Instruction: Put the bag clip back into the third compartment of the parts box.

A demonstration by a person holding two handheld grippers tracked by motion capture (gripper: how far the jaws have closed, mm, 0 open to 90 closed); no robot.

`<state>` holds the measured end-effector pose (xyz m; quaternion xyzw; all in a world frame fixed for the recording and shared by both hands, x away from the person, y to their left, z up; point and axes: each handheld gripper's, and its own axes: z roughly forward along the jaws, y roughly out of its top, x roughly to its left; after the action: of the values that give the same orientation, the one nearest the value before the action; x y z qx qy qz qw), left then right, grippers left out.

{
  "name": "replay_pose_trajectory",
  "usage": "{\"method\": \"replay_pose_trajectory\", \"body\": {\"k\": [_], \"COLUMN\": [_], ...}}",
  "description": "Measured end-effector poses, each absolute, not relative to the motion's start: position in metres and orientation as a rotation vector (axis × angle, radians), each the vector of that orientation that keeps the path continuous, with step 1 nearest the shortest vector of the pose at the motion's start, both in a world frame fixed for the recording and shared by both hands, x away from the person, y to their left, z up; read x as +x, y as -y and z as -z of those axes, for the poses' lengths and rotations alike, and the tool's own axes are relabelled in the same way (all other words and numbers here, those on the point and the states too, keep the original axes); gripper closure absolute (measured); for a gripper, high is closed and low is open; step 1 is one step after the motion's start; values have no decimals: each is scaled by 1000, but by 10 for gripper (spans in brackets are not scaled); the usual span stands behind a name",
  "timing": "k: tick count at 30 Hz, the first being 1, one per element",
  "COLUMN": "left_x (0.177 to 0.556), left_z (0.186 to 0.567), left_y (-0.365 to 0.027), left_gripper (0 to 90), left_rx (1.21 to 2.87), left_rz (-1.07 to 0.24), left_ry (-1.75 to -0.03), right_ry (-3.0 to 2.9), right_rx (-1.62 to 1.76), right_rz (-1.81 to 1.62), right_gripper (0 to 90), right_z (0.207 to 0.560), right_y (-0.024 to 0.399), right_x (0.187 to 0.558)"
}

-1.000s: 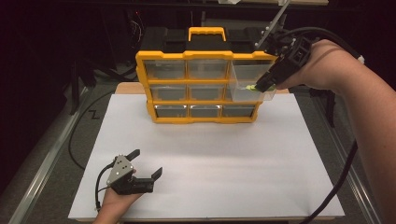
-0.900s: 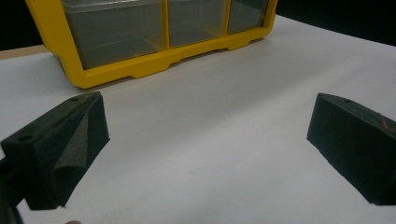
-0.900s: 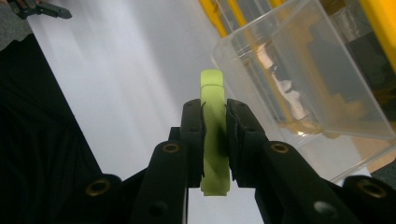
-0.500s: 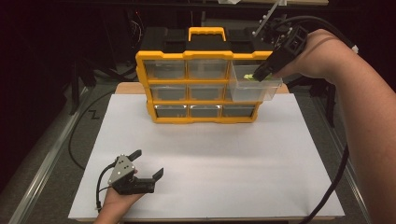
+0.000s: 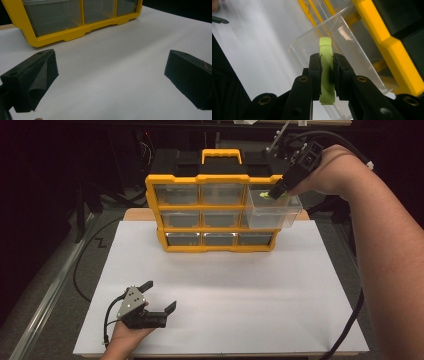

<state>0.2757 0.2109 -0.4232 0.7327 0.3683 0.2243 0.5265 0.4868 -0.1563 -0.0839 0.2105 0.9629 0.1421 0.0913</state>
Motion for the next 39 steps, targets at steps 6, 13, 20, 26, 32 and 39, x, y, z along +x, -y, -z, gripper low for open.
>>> {"method": "replay_pose_trajectory", "body": {"k": [6,13,20,26,32,39], "left_x": [276,276,274,274,275,275], "left_z": [423,424,422,422,422,422], "left_y": [-212,-211,-212,-212,-212,-213], "left_gripper": [2,2,2,2,2,2], "left_rx": [1755,1754,1752,1752,1755,1748], "left_rz": [-535,-530,-536,-535,-532,-537], "left_ry": [-881,-875,-873,-874,-873,-880], "right_ry": [-2862,-2887,-2894,-2905,-2911,-2852], "right_rx": [621,604,621,604,602,643], "right_rz": [-422,-384,-355,-389,-379,-422], "right_gripper": [797,796,796,795,795,416], "right_z": [87,99,113,112,117,106], "right_y": [152,148,151,151,150,155], "right_x": [494,499,504,503,505,503]}}
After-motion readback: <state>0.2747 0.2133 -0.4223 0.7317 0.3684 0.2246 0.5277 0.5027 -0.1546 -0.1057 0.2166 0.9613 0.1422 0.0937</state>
